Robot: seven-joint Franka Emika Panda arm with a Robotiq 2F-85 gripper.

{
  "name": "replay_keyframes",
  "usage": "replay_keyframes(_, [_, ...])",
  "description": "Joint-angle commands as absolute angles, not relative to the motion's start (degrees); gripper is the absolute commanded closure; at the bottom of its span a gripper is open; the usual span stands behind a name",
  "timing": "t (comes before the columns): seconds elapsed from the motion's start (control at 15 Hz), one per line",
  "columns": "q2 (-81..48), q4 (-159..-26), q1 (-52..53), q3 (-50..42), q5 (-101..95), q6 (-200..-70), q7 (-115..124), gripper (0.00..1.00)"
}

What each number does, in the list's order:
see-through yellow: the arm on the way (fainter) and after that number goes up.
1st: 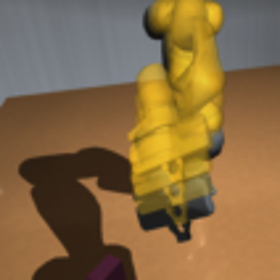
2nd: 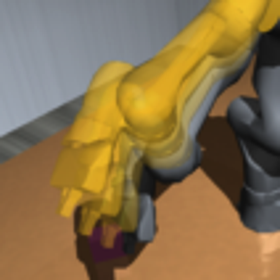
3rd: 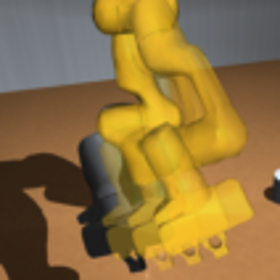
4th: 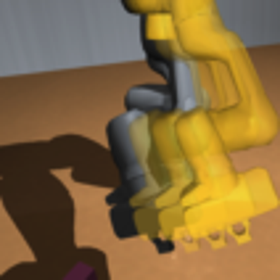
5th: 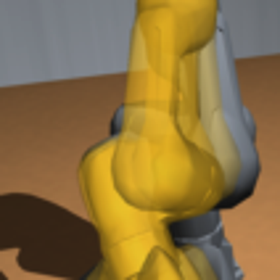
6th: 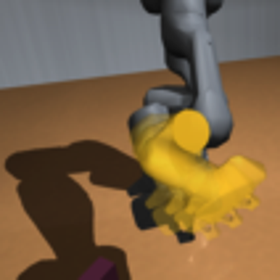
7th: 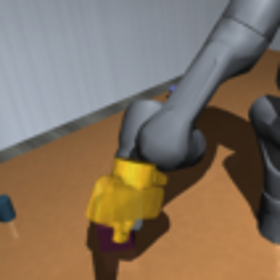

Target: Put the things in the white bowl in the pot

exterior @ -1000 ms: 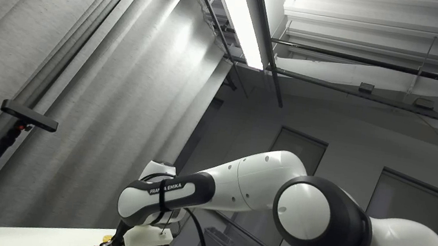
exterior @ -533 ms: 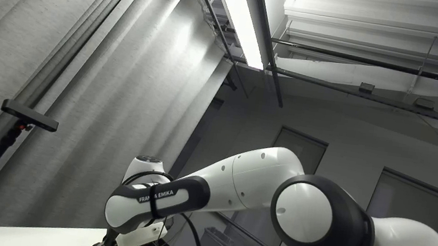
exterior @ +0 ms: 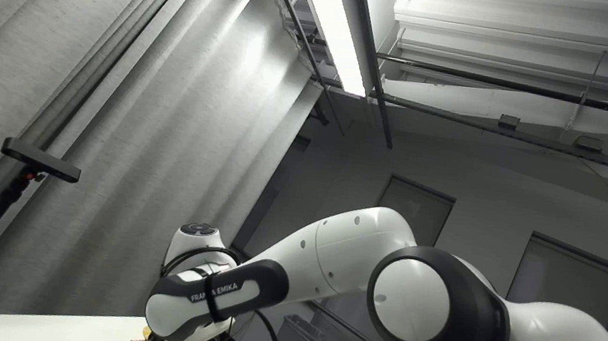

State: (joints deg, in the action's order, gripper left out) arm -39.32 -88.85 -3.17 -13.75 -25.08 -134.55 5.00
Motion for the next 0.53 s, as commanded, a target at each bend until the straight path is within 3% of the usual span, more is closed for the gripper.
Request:
replay_keyframes(0.0, [-39.81, -89.44, -0.52, -16.56, -30.03, -137.78, 8.11, 0.99])
replay_keyframes(0.47, [-39.29, -92.55, 3.90, -19.72, -41.04, -141.29, 15.78, 0.99])
